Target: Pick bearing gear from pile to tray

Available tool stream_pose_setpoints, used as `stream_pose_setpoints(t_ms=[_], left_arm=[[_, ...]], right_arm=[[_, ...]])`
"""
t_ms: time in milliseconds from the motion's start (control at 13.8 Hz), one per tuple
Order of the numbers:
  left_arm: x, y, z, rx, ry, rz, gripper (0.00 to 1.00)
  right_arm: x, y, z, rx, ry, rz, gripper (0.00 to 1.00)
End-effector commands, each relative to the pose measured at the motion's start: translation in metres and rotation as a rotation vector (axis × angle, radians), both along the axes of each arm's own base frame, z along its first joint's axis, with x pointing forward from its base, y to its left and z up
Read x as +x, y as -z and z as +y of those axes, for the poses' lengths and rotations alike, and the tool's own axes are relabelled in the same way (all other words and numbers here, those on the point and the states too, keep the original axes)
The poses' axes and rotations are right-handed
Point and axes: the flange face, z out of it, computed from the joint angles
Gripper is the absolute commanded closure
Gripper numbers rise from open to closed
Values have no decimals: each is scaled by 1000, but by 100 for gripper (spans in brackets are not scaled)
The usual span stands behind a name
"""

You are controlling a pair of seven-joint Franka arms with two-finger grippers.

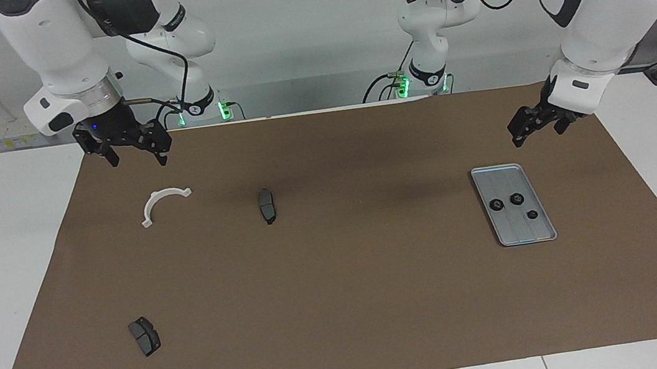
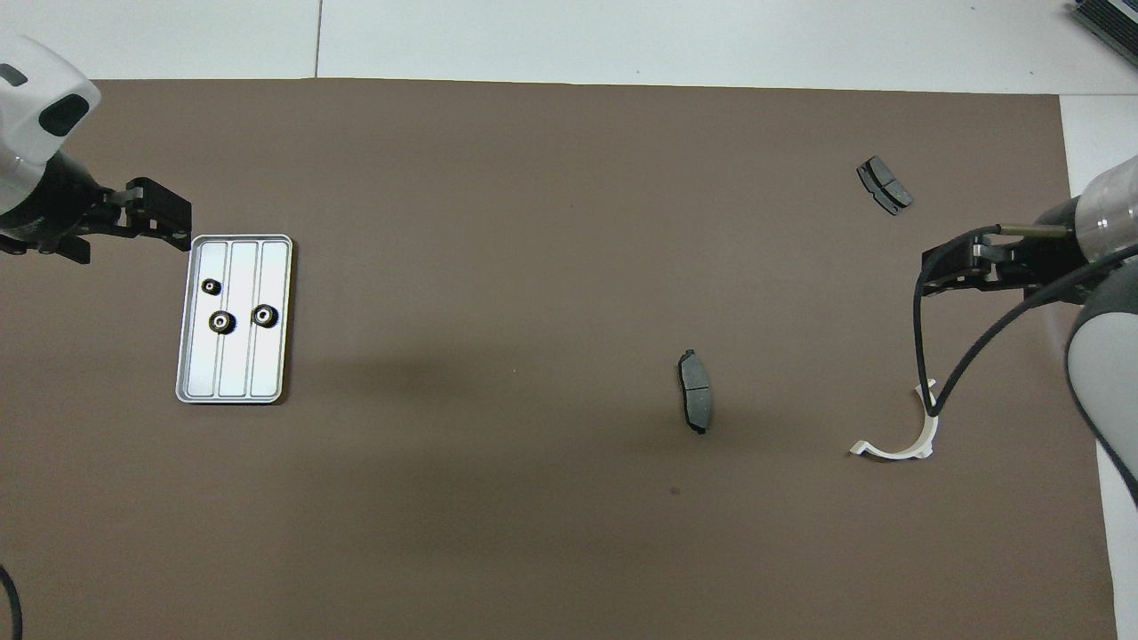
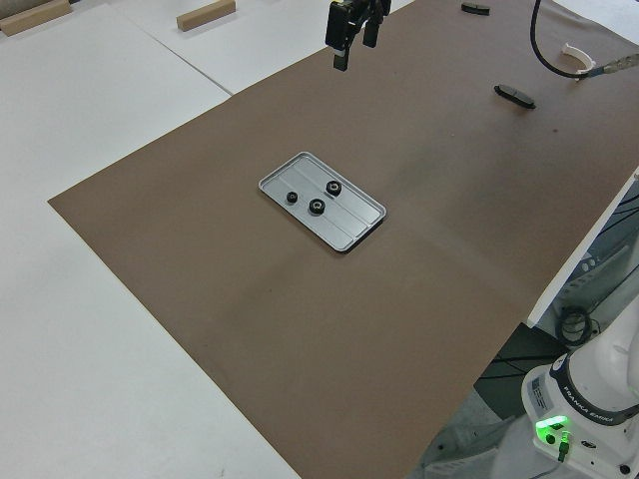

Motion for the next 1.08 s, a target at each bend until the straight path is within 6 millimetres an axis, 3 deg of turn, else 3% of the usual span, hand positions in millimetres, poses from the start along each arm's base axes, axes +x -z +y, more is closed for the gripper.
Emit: stream_pose_setpoints(t_ms=[0,506,795,1012], left_arm=[[1,-18,7,10,89,29,0],[1,-28,4,-1,99,-45,0],[-5,-13,2,4,109,-72,0],[-14,2,-2,9,119,-64,0]], right_arm=[[-7,-1,-3,9,-15,-11,0],[-4,-4,-4,9,-20,-21,0],[-17,-14,-10,-11,-4,-12,0],[-22,-6,-13,-13,8,2,0]])
